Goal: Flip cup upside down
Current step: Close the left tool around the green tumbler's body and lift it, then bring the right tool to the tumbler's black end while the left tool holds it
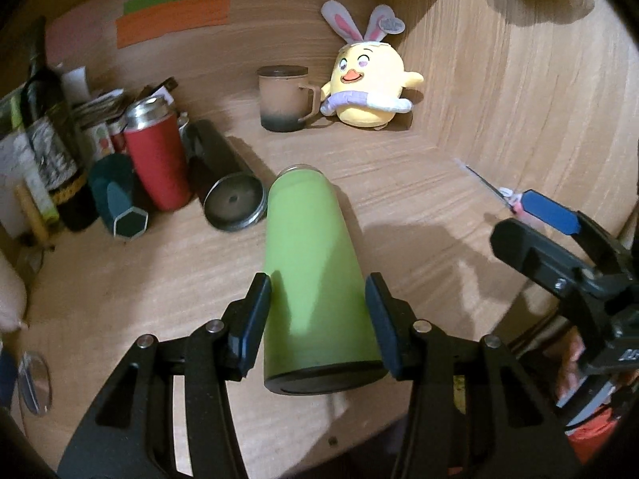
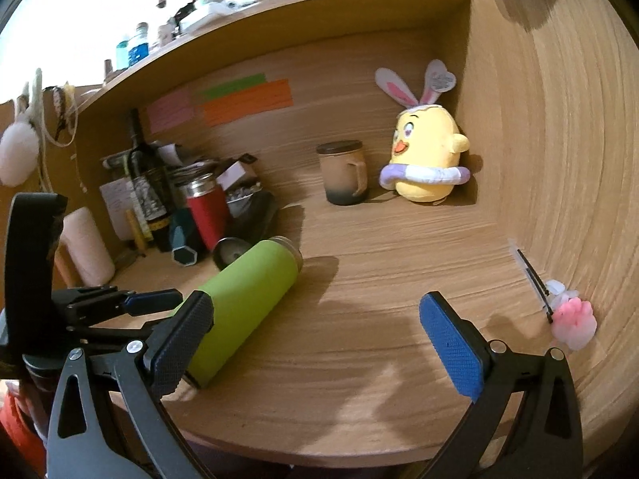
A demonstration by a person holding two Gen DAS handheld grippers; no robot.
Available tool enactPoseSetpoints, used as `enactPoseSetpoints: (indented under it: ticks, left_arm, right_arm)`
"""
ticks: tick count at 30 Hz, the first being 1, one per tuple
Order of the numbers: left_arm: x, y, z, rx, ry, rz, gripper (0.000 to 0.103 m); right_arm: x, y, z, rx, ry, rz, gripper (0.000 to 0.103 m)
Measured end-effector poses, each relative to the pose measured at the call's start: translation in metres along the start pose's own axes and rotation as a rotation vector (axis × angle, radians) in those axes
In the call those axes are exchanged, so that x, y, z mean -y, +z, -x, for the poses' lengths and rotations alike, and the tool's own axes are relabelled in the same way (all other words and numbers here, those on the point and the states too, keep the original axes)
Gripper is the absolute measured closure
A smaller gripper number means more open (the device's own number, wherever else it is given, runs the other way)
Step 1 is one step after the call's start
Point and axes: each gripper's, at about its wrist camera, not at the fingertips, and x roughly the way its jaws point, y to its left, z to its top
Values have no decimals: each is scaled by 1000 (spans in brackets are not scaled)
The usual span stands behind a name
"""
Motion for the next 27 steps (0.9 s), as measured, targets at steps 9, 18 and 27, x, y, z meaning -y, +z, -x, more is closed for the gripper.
enactPoseSetpoints:
  ticks: [9, 18, 27]
  left_arm:
    - [-20, -12, 30, 31, -76, 64, 55]
    - [-76, -25, 72, 156, 76, 151, 55]
    - [-106, -46, 64, 121, 133, 180, 52]
  right_arm:
    - [-28, -6, 16, 4, 30, 18, 0]
    - [-77, -22, -19, -69, 98, 55, 0]
    - [-108, -57, -75, -159, 57, 58, 0]
